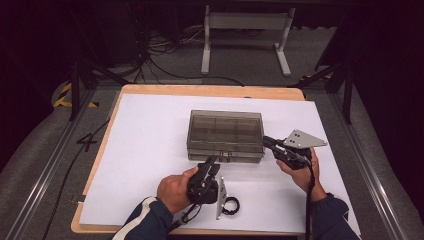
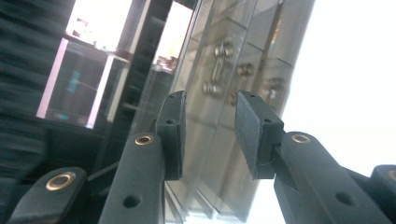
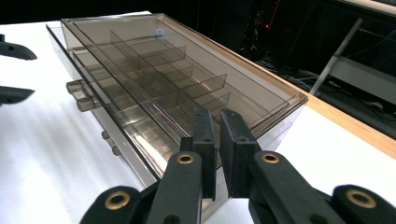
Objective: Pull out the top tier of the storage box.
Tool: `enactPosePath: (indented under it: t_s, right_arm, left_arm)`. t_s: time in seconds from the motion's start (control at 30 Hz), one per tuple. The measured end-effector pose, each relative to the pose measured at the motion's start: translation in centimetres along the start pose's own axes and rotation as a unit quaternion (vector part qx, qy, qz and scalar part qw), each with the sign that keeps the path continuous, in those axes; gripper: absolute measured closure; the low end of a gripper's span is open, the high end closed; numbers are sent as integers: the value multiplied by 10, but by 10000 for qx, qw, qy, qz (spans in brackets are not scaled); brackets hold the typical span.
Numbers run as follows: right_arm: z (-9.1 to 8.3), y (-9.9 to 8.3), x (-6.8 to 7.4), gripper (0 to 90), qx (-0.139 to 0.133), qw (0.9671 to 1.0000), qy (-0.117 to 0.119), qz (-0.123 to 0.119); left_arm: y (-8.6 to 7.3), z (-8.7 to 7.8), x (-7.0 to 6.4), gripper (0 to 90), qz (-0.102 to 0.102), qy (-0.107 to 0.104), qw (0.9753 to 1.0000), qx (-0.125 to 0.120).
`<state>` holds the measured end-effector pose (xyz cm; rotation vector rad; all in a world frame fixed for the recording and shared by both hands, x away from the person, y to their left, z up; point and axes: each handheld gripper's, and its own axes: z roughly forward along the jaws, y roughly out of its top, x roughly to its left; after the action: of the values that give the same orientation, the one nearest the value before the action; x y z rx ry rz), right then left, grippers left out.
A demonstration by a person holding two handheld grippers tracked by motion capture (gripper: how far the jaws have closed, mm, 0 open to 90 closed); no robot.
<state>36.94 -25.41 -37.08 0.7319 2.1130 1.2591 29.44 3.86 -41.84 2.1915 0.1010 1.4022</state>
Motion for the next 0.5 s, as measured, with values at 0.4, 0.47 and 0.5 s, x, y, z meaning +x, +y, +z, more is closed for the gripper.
enactPosePath:
  t_s: [0.4, 0.47, 0.5]
  right_arm:
    - [-14, -4, 2, 831, 49, 9999, 79, -70]
    - [-17, -5, 2, 829, 71, 9999, 71, -111]
    - [-18, -6, 2, 828, 64, 9999, 88, -102]
  left_arm:
    - [-47, -16, 34, 510, -1653, -1254, 9777, -339]
    - [-55, -17, 38, 493, -1830, -1428, 9720, -364]
    - [-58, -17, 40, 490, -1890, -1440, 9706, -373]
